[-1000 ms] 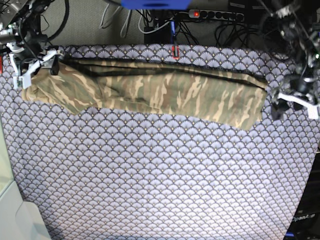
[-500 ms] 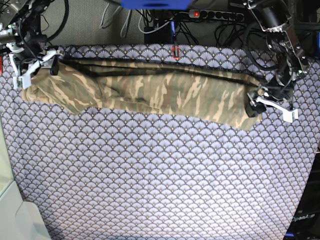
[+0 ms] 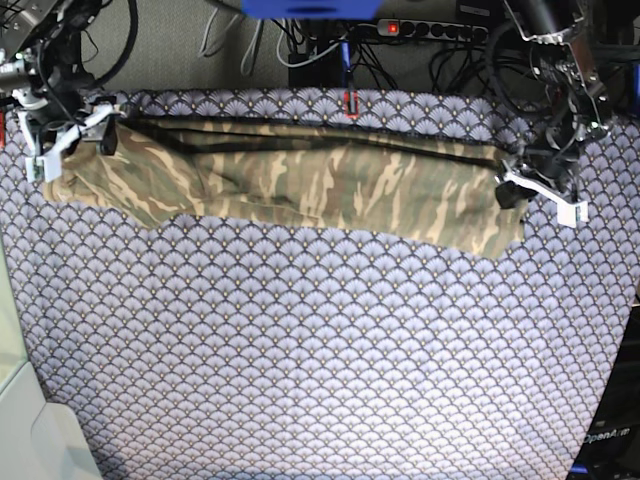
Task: Fold the T-shirt properly
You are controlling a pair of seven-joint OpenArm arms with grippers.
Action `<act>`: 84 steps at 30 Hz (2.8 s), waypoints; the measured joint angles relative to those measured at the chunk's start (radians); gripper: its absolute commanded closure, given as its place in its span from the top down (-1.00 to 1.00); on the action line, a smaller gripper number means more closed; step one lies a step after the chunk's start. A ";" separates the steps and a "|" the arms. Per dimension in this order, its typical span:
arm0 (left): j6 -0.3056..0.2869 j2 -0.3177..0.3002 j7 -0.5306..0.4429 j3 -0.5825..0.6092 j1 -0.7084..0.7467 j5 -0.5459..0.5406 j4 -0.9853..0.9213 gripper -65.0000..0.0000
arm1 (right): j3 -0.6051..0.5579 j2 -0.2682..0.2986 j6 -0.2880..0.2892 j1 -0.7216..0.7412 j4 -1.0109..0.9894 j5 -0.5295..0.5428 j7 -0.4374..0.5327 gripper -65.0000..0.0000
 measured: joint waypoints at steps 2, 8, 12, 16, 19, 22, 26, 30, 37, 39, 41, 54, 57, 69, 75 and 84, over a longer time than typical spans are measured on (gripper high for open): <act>0.000 0.001 0.002 0.002 0.001 -0.001 -0.002 -0.88 | 0.000 0.000 0.000 0.000 0.000 0.000 -0.003 0.11; 0.016 0.008 0.051 0.007 0.002 0.021 0.053 -0.97 | 0.000 -0.002 0.000 0.000 0.000 0.000 -0.002 0.11; 0.021 0.008 0.086 0.072 0.012 0.031 0.216 -0.97 | 0.000 -0.002 0.000 0.000 0.000 0.001 -0.002 0.11; 0.016 0.025 0.235 0.148 -0.017 0.017 0.359 -0.97 | 0.000 -0.002 0.000 0.000 0.000 0.000 -0.003 0.11; 0.016 0.078 0.335 0.195 -0.020 0.023 0.417 -0.97 | 0.000 -0.002 0.000 0.000 0.000 0.001 -0.001 0.11; 0.017 0.098 0.404 0.262 -0.026 0.029 0.460 -0.97 | 0.000 -0.002 0.000 -0.002 0.000 0.000 -0.006 0.11; 0.015 0.123 0.441 0.388 -0.025 0.027 0.507 -0.97 | 0.000 -0.003 0.000 0.000 0.000 0.001 -0.006 0.11; 0.016 0.136 0.445 0.484 -0.024 0.049 0.505 -0.97 | 0.000 -0.002 0.000 0.000 0.000 0.000 -0.006 0.11; 0.136 0.232 0.437 0.679 -0.031 0.231 0.470 -0.97 | 0.000 -0.003 0.000 -0.002 0.000 0.000 -0.006 0.11; 0.144 0.253 0.424 0.726 -0.031 0.245 0.453 -0.97 | 0.000 -0.002 0.000 -0.002 0.000 0.000 -0.006 0.11; 0.145 0.268 0.377 0.766 -0.036 0.251 0.449 -0.97 | 0.000 -0.002 0.000 -0.003 0.000 0.000 -0.006 0.11; 0.148 0.294 0.301 0.781 -0.081 0.243 0.218 -0.34 | 0.000 -0.002 0.000 -0.003 0.000 0.000 -0.007 0.12; 0.147 0.294 0.296 0.779 -0.079 0.240 0.230 0.21 | 0.000 -0.002 0.000 -0.002 0.000 0.000 -0.006 0.12; 0.142 0.294 0.293 0.779 -0.079 0.240 0.220 0.35 | 0.082 0.073 0.000 0.079 0.003 0.002 -0.147 0.12; 0.142 0.294 0.293 0.778 -0.078 0.240 0.220 0.35 | 0.114 0.135 0.000 0.153 0.003 -0.003 -0.227 0.12; 0.139 0.292 0.293 0.778 -0.078 0.240 0.221 0.35 | 0.108 0.148 0.000 0.226 -0.089 -0.108 -0.269 0.12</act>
